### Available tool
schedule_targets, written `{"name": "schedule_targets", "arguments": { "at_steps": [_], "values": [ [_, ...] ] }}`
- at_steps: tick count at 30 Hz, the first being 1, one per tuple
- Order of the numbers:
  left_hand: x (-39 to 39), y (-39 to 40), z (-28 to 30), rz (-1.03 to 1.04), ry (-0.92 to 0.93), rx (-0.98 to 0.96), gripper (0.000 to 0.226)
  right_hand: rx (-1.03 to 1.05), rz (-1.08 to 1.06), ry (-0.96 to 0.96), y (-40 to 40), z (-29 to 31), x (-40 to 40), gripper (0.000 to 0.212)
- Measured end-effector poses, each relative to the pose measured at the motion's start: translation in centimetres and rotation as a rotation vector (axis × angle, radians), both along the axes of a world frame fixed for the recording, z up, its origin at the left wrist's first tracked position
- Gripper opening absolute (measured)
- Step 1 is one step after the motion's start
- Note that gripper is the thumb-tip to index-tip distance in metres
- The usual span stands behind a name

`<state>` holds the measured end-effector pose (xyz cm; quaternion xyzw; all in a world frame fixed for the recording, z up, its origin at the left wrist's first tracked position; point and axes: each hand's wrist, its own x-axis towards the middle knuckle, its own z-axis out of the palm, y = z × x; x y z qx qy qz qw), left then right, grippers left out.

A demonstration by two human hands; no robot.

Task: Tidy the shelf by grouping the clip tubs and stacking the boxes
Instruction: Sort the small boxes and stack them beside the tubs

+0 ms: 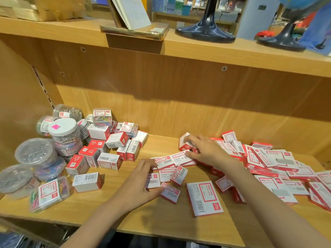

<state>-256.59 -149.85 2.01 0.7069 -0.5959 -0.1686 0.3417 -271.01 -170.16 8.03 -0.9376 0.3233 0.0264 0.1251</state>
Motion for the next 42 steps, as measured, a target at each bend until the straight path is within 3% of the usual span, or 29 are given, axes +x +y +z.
{"name": "schedule_targets", "arguments": {
  "at_steps": [3,7,11,13,15,19,23,27,30,32,37,40,42],
  "values": [
    [-0.3,-0.5,-0.3,-0.028,-0.003,-0.001,0.055,-0.045,-0.052,-0.077,-0.1,-0.1,-0.1,0.029],
    [0.1,-0.6,-0.6,0.003,-0.100,-0.001,0.056,0.033,-0.091,-0.324,0.6,-0.3,1.7,0.010],
    [0.9,1.5,0.1,0.175,-0.245,-0.121,0.046,0.471,-0.131,-0.676,3.3,2.2,4.0,0.029],
    [1.8,3.3,0.4,0.272,-0.351,-0.199,0.035,0.744,-0.078,-0.690,5.3,2.7,5.6,0.026],
    [2.8,5.3,0.6,0.317,-0.458,-0.223,0.029,0.833,-0.041,-0.564,7.5,2.1,7.4,0.021],
    [3.8,8.2,0.5,0.411,-0.665,-0.122,0.030,0.780,-0.034,-0.407,10.6,-0.5,9.7,0.009],
    [4.3,9.1,-0.4,0.485,-0.648,-0.023,0.029,0.675,0.040,-0.413,11.2,-1.4,10.0,0.016],
    [3.8,8.3,0.2,0.385,-0.643,-0.061,0.041,0.407,0.037,-0.459,9.9,-0.6,7.5,0.020],
    [3.1,6.9,0.2,0.239,-0.683,-0.058,0.045,0.172,0.260,-0.098,9.4,-0.8,4.8,0.039],
    [2.8,6.1,0.0,0.194,-0.684,-0.042,0.046,0.040,0.322,-0.040,9.6,-2.0,3.5,0.043],
    [2.0,4.3,0.7,0.168,-0.579,-0.097,0.045,0.022,0.202,-0.434,10.5,-3.3,1.5,0.035],
    [1.8,3.3,0.8,0.163,-0.526,-0.113,0.044,0.043,-0.008,-0.724,8.9,-1.9,0.2,0.028],
    [1.5,2.5,0.7,0.128,-0.523,-0.117,0.044,0.018,-0.174,-0.787,7.2,-0.9,-1.2,0.025]
  ]
}}
